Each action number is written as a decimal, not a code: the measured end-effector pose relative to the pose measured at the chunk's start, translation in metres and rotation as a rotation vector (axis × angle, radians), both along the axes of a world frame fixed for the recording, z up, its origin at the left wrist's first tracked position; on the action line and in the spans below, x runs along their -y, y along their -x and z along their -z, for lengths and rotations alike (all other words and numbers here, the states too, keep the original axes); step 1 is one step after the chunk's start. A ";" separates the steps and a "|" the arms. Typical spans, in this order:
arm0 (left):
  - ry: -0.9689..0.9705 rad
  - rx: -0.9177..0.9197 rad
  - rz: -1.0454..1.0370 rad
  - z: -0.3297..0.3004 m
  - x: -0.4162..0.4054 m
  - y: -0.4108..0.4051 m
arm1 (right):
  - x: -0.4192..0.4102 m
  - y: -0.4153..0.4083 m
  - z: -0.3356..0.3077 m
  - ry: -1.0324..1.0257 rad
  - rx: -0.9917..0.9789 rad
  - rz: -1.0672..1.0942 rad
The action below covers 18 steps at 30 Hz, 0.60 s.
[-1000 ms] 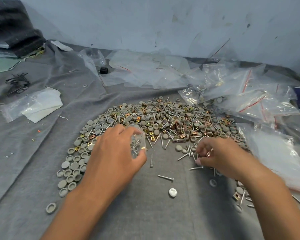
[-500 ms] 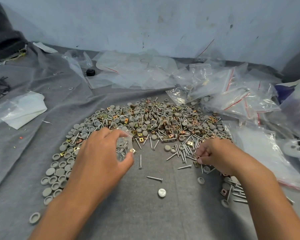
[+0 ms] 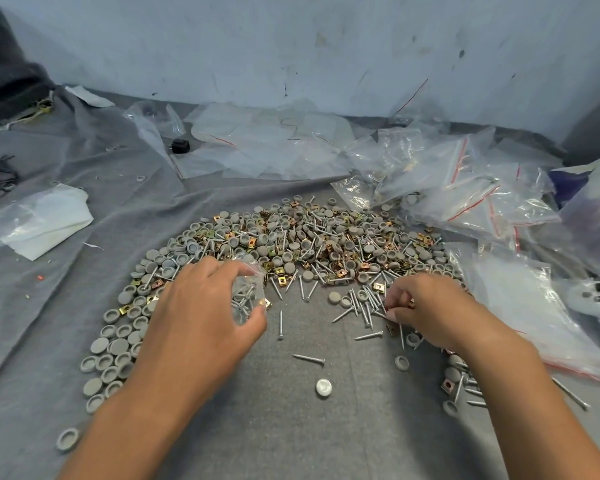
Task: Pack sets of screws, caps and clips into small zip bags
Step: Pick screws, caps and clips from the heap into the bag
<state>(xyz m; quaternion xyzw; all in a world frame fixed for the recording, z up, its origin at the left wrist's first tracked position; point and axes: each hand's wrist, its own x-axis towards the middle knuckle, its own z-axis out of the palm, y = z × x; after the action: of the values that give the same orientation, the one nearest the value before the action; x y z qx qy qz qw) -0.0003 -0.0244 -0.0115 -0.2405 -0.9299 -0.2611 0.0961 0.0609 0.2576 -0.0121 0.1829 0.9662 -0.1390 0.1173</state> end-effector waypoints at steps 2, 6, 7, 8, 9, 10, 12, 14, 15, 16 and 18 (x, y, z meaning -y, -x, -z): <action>0.001 0.001 0.001 0.000 0.000 0.000 | -0.001 0.001 0.004 -0.023 0.015 -0.008; 0.003 0.006 0.001 -0.001 0.000 0.000 | -0.008 0.000 0.006 0.078 -0.094 0.056; 0.000 0.007 0.002 -0.001 0.000 0.000 | -0.008 0.000 0.006 0.118 -0.170 0.083; 0.001 0.010 0.002 -0.001 0.000 0.000 | -0.008 0.002 0.005 0.149 -0.243 0.102; 0.004 0.013 0.000 -0.001 0.000 0.000 | -0.008 0.004 0.005 0.158 -0.298 0.108; 0.007 0.014 -0.001 -0.001 0.000 -0.001 | -0.006 0.007 0.006 0.137 -0.322 0.096; 0.007 0.008 -0.001 -0.001 0.000 -0.001 | -0.003 0.012 0.008 0.034 -0.272 0.055; 0.004 0.004 -0.001 -0.001 0.000 -0.001 | 0.001 0.016 0.012 -0.062 -0.178 0.035; 0.002 0.004 0.000 -0.001 0.000 -0.001 | 0.002 0.017 0.013 -0.097 -0.153 0.035; 0.001 0.004 0.002 -0.001 0.000 -0.001 | 0.004 0.018 0.013 -0.125 -0.146 0.040; -0.004 -0.002 0.005 -0.001 -0.001 -0.001 | 0.005 0.018 0.014 -0.147 -0.180 0.058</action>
<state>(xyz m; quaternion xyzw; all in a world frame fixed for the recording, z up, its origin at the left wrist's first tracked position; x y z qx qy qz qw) 0.0008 -0.0237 -0.0102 -0.2428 -0.9287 -0.2629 0.0968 0.0431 0.2528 -0.0260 0.2055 0.9747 -0.0870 0.0125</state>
